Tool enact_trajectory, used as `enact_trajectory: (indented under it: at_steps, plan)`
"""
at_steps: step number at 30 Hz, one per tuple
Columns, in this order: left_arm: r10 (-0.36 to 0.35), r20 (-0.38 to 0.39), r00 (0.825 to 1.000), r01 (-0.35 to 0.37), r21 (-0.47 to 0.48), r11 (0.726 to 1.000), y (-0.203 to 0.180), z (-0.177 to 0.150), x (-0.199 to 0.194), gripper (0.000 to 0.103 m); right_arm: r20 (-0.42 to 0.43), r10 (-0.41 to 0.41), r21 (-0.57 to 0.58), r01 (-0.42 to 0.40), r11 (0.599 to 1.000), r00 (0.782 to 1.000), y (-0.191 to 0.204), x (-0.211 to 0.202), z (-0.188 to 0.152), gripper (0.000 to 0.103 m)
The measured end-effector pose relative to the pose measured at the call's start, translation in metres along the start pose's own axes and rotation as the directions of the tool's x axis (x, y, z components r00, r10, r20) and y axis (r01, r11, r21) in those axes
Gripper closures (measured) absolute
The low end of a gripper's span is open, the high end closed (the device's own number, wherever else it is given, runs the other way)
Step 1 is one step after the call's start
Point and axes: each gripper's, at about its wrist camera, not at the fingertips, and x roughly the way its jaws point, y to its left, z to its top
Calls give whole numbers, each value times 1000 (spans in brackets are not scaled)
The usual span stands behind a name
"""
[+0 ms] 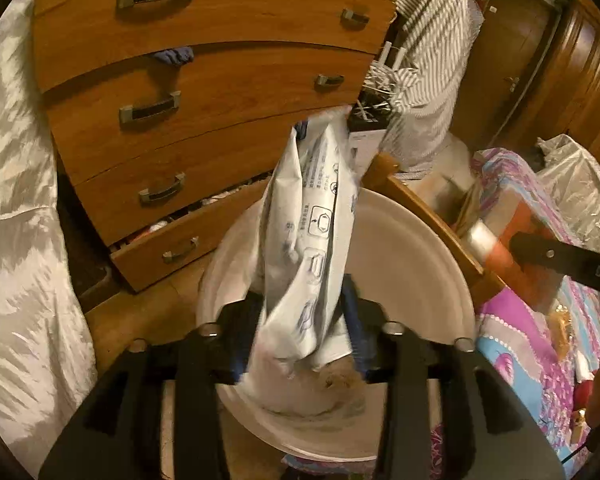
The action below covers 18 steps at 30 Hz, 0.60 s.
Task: Collect trash
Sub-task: 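Open both tools to drop the snack bag and paper cup into the bucket, then move both tools back to the bed and grasp the beige sponge with right tool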
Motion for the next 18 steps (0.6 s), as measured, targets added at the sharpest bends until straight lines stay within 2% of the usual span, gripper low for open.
enact_trajectory:
  at_steps: [1, 3, 14, 18]
  plan:
    - [7, 6, 1000, -7, -2, 1000, 1, 0, -1, 48, 7, 4, 6, -4, 1000, 1000, -1, -1, 0, 58]
    - [14, 18, 1000, -14, -11, 1000, 4, 1, -3, 44, 14, 9, 5, -9, 1000, 1000, -2, -4, 1, 58]
    - [-7, 37, 999, 7, 3, 1000, -4, 2, -17, 44, 37, 29, 34, -30, 999, 999, -11, -19, -11, 58]
    - [-20, 42, 999, 19, 21, 1000, -15, -3, -24, 44, 82, 37, 39, -40, 998, 996, -19, -41, -28, 58]
